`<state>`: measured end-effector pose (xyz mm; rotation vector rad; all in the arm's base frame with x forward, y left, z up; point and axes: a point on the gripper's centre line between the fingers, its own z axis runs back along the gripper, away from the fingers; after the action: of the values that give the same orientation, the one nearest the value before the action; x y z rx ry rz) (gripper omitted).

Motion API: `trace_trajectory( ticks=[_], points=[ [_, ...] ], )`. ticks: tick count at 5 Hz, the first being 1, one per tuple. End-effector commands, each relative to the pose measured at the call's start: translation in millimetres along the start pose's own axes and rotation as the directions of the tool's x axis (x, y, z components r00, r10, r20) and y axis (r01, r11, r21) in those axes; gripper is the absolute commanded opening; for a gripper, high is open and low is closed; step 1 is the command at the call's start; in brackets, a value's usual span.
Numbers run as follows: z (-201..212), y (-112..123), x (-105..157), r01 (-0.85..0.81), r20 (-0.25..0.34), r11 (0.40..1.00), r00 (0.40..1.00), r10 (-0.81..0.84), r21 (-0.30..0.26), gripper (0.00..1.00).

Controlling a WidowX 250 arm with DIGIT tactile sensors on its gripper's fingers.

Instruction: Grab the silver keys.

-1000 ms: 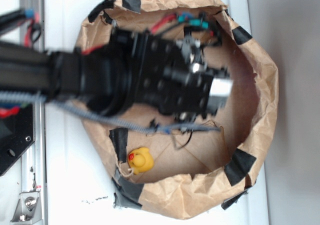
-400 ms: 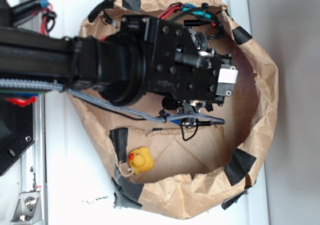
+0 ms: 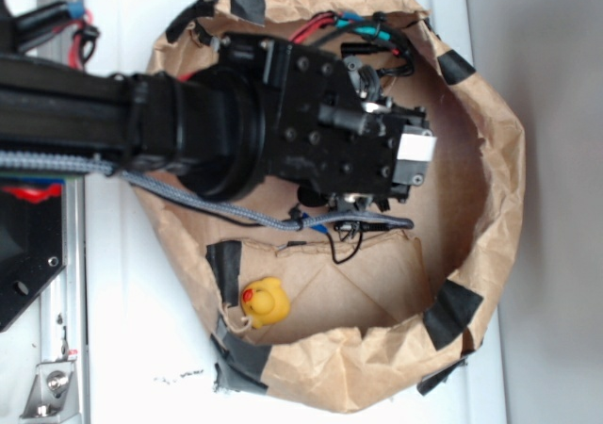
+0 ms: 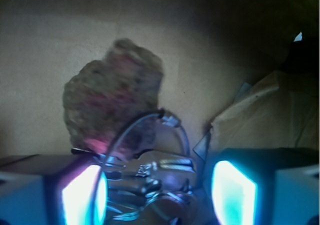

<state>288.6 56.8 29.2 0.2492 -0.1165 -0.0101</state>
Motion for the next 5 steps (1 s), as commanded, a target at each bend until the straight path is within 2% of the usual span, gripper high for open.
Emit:
trace_trajectory(
  ticks=[1, 5],
  points=[
    [13.2, 6.5, 6.3, -0.016, 0.048, 1.0, 0.999, 0.016, 0.011, 0.0],
    [13.3, 6.0, 7.5, -0.025, 0.027, 1.0, 0.999, 0.025, 0.015, 0.0]
  ],
)
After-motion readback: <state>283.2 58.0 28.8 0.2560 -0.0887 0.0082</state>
